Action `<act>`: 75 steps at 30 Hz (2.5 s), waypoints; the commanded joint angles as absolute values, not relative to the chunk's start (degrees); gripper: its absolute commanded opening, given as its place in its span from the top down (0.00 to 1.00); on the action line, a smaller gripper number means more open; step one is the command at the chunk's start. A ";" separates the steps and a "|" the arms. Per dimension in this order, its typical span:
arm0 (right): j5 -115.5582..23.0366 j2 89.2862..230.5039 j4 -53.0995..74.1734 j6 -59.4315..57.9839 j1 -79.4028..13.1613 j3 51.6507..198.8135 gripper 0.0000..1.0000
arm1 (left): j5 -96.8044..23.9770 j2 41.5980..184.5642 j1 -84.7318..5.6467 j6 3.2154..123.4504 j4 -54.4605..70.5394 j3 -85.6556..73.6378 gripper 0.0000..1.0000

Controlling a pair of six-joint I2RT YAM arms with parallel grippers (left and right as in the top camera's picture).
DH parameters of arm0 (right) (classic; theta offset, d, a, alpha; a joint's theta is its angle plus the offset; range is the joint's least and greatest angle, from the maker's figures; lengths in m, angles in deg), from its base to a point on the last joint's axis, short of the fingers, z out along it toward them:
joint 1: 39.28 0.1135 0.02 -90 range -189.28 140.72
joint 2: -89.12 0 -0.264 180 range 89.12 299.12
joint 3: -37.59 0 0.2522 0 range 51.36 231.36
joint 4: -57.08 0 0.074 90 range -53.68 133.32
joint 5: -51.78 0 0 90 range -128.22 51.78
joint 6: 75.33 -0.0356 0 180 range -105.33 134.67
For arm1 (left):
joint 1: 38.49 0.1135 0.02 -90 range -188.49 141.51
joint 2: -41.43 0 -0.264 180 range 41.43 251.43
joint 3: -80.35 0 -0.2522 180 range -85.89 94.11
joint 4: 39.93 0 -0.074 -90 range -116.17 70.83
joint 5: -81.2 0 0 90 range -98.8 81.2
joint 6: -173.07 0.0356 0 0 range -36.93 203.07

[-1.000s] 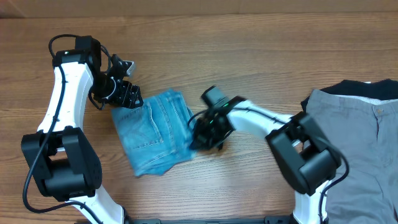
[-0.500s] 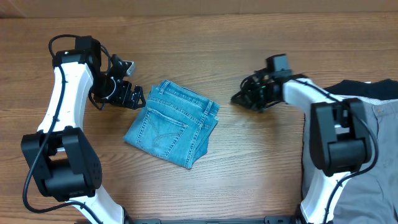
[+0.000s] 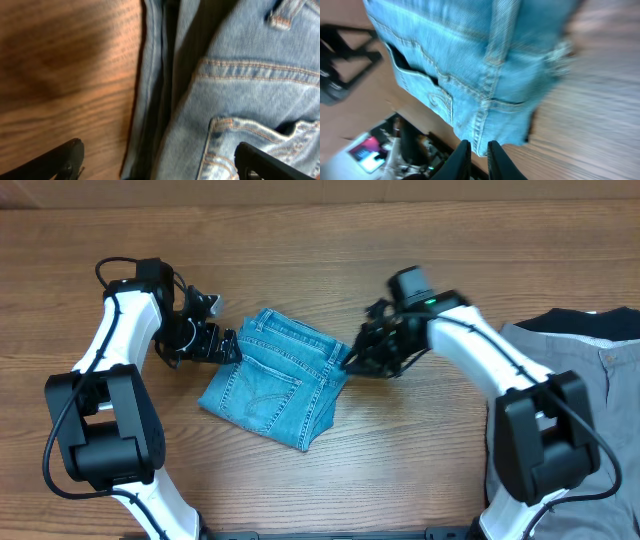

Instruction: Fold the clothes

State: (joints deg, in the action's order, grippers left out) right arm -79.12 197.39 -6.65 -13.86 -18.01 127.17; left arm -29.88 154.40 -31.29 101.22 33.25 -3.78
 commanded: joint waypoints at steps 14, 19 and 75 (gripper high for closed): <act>-71.54 209.37 4.30 -34.12 -7.30 121.37 0.95 | -24.57 154.58 -31.31 102.51 32.09 -3.78 0.00; -71.69 209.37 3.47 -34.43 -7.91 121.37 0.95 | -26.21 154.58 -31.14 102.36 29.62 -4.98 0.00; -65.83 194.86 -4.42 -22.08 -13.72 124.35 0.93 | -50.84 167.84 -30.18 116.11 58.47 20.66 0.96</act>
